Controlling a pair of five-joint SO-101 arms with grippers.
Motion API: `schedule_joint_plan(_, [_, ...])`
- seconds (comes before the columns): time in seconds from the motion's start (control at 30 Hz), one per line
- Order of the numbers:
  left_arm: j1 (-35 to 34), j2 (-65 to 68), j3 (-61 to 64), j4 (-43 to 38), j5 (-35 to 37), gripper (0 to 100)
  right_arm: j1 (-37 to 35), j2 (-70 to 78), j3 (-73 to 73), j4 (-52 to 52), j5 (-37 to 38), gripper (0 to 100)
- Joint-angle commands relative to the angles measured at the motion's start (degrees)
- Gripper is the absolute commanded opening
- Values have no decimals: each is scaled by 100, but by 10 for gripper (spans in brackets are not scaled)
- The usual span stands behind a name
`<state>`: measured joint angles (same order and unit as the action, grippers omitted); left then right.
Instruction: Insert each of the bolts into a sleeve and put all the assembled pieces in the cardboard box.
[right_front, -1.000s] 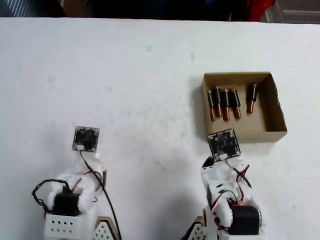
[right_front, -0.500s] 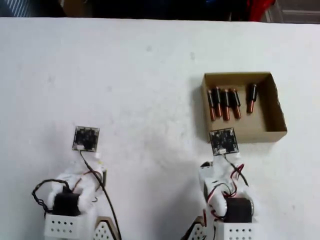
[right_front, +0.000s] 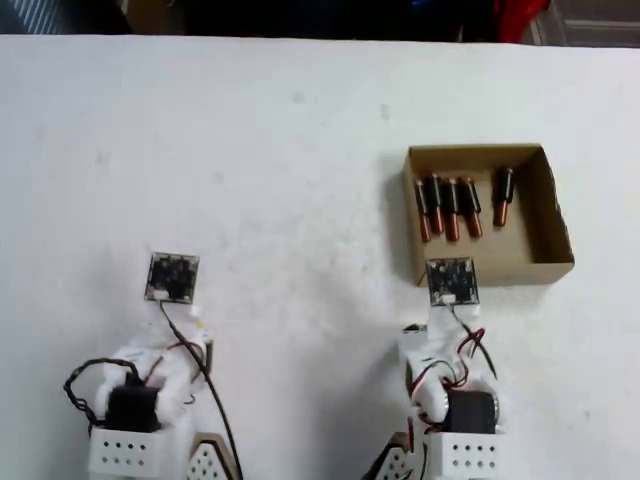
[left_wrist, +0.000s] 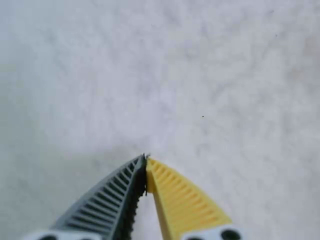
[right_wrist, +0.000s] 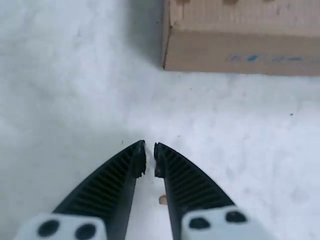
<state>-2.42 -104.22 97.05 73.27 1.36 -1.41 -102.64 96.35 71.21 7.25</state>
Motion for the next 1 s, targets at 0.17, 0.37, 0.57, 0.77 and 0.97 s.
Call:
schedule_joint_plan(0.17, [75,-31,0,26,-26,22,189,-48,53,48,-53,16])
schedule_joint_plan(0.37, [75,-31,0,26,-26,22,189,-48,53,48,-396,16])
schedule_joint_plan(0.57, [48,-31,0,26,-35,22,215,-48,53,57,-404,18])
schedule_joint_plan(0.77, [40,-31,0,26,-26,23,215,-48,53,57,-404,18])
schedule_joint_plan(0.97, [40,-31,0,26,-26,23,215,-48,53,57,-404,18])
